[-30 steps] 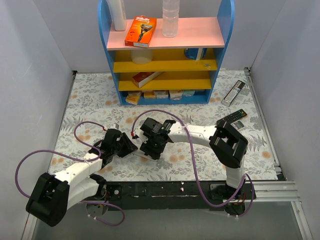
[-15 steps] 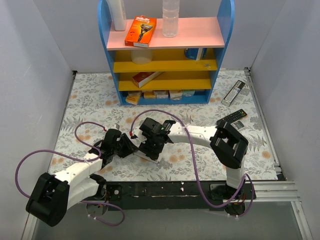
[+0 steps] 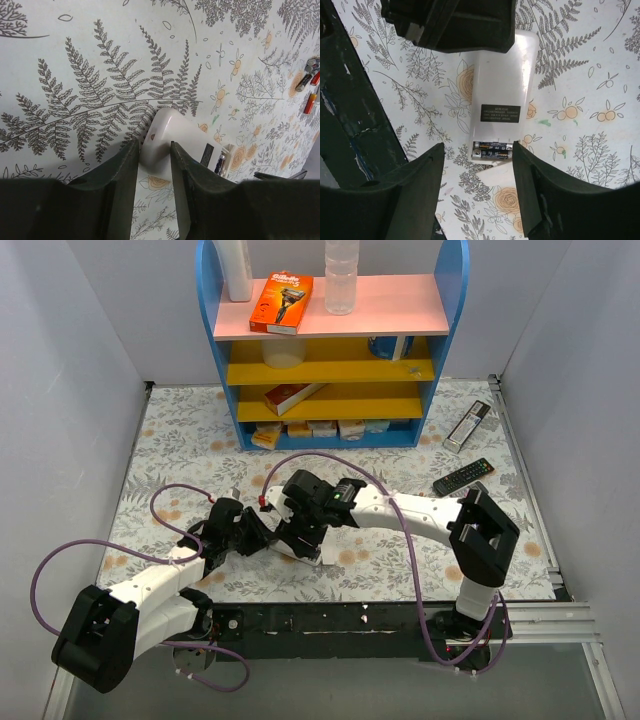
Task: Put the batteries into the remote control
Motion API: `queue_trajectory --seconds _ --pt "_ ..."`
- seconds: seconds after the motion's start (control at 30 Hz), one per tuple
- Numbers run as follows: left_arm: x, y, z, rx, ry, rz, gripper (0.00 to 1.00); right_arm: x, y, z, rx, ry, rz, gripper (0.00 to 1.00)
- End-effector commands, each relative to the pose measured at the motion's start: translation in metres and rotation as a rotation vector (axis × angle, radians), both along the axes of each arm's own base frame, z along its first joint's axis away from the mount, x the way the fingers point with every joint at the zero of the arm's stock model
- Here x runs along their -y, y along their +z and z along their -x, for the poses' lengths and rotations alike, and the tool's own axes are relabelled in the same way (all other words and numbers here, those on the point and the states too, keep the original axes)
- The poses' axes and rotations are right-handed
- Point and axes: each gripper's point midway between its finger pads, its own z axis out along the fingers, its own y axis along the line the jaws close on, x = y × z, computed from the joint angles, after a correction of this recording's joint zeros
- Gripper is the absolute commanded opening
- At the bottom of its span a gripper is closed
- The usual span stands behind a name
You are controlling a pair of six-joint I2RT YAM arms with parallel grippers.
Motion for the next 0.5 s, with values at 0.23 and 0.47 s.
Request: queue_trajectory --seconds 0.23,0.47 --pt "0.0 -0.011 0.017 -0.05 -0.035 0.0 0.33 0.032 0.008 -0.002 0.002 -0.248 -0.073 0.55" --pt "0.005 -0.012 0.025 -0.068 -0.076 0.026 0.37 0.065 -0.001 -0.021 0.044 -0.497 -0.051 0.55"
